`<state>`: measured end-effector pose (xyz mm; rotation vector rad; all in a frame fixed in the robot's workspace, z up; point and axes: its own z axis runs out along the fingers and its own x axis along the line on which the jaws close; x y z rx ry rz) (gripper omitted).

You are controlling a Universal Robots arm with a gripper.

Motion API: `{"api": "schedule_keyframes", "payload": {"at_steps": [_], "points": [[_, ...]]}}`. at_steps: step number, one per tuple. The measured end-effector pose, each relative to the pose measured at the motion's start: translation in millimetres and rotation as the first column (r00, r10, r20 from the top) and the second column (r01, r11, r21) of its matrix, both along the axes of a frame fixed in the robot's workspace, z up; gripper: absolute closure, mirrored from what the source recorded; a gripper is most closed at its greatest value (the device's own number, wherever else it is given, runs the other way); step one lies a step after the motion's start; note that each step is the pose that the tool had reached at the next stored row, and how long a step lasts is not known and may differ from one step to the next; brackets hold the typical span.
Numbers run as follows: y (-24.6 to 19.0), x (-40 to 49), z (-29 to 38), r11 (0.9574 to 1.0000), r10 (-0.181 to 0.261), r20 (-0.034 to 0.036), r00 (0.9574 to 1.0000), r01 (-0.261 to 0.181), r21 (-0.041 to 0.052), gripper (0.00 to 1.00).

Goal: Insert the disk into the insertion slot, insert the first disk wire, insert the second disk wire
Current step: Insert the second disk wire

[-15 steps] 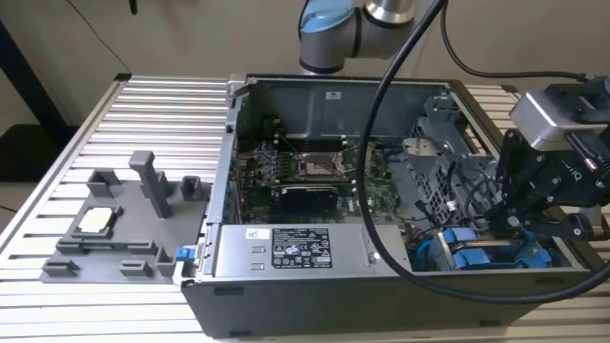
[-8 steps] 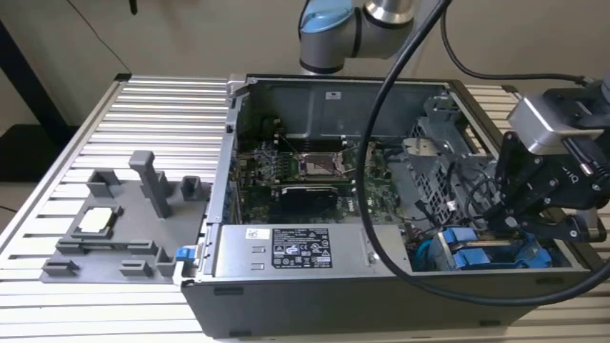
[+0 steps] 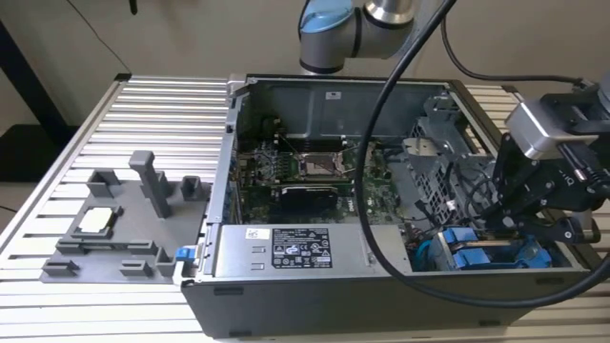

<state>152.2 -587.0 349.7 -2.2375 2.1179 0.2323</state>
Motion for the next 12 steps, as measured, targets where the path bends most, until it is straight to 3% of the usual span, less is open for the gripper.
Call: {"api": "schedule_keyframes", "payload": {"at_steps": [12], "points": [[0.0,5.7,-6.5,1.0000,0.000,0.0002,1.0000,0.000,0.0000,0.84]]}}
